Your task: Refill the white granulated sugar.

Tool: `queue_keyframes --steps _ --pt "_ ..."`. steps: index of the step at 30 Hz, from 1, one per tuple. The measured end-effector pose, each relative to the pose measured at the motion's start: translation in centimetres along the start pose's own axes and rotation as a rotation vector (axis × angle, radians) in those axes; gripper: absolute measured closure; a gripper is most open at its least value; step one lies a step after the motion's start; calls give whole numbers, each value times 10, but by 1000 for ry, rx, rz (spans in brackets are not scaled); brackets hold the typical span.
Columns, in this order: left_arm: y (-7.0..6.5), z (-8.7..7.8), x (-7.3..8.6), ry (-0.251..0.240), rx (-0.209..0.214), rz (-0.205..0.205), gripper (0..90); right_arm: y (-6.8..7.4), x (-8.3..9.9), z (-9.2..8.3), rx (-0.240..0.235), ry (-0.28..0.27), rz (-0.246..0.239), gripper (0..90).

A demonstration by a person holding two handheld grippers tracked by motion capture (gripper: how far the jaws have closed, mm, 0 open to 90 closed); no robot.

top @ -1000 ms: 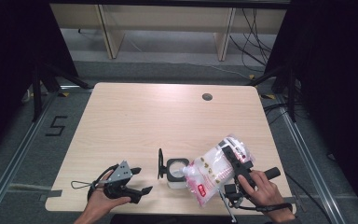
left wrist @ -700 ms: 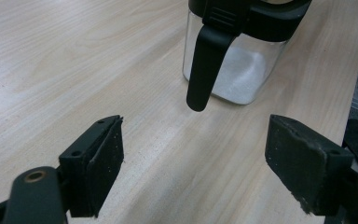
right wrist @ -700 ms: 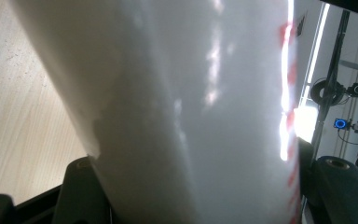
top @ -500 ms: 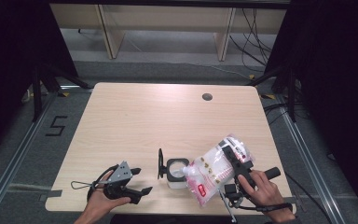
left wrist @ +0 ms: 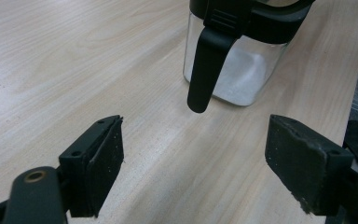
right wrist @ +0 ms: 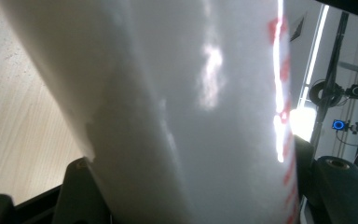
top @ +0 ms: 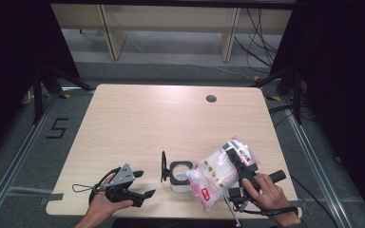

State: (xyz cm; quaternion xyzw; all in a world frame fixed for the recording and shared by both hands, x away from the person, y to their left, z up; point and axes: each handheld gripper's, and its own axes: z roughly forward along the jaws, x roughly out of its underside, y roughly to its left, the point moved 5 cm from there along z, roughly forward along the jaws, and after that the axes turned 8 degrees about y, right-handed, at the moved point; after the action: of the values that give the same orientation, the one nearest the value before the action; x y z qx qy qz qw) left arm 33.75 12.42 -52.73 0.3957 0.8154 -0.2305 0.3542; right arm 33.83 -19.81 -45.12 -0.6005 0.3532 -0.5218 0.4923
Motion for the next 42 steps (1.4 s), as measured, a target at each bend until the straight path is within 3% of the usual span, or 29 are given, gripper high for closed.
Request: queue_keyframes --steps 1,3,7,12,14,17,19,21,22,24,25,26,28,29,30,32,33,36,37,40,42 --pt "1 -1 0 6 3 21 189 0 -1 0 -3 -8 17 397" --pt "1 -2 1 19 -3 0 189 -1 0 0 0 1 1 397" --pt "0 -1 1 7 0 -3 189 0 0 0 -4 -1 5 397" --pt "2 -2 1 30 -15 13 189 -1 1 0 -1 1 1 402" --pt "0 -1 1 13 2 1 189 -4 0 1 11 -6 -32 404" --pt "1 -2 0 9 4 0 189 -3 1 0 4 -1 -23 407" --pt "2 -2 2 31 -14 13 189 -1 2 0 -10 14 -5 408" --pt "0 -2 1 15 -4 -2 189 -2 1 0 -5 9 -10 409" --pt "1 -2 0 14 3 1 189 0 1 0 -7 6 13 410" --pt "1 -2 0 11 1 -5 189 -4 0 0 4 -3 -27 410" --pt "3 -2 2 31 -15 13 189 -4 0 1 3 -4 -25 411" --pt "0 -2 2 13 -2 -4 189 -3 0 1 -1 -3 -23 412" --pt "1 -2 1 14 1 -1 189 -3 0 1 2 -6 -21 413" --pt "1 -3 0 14 -1 13 189 0 1 1 -10 0 17 413" --pt "1 -3 0 14 -1 13 189 -2 1 0 -5 0 -7 414" --pt "3 -3 2 29 -12 30 189 -2 1 0 -3 0 -6 414" --pt "0 -2 1 12 -2 -4 189 -1 2 0 -10 12 17 415" --pt "1 -2 1 15 2 4 190 -1 2 0 -10 2 16 416" --pt "2 -2 2 31 -14 12 189 -3 0 1 0 -15 -6 416" --pt "0 -2 1 16 -1 -2 189 -2 1 1 -5 -12 1 417" --pt "3 -3 1 24 -5 32 189 -2 1 1 -7 -5 3 418"
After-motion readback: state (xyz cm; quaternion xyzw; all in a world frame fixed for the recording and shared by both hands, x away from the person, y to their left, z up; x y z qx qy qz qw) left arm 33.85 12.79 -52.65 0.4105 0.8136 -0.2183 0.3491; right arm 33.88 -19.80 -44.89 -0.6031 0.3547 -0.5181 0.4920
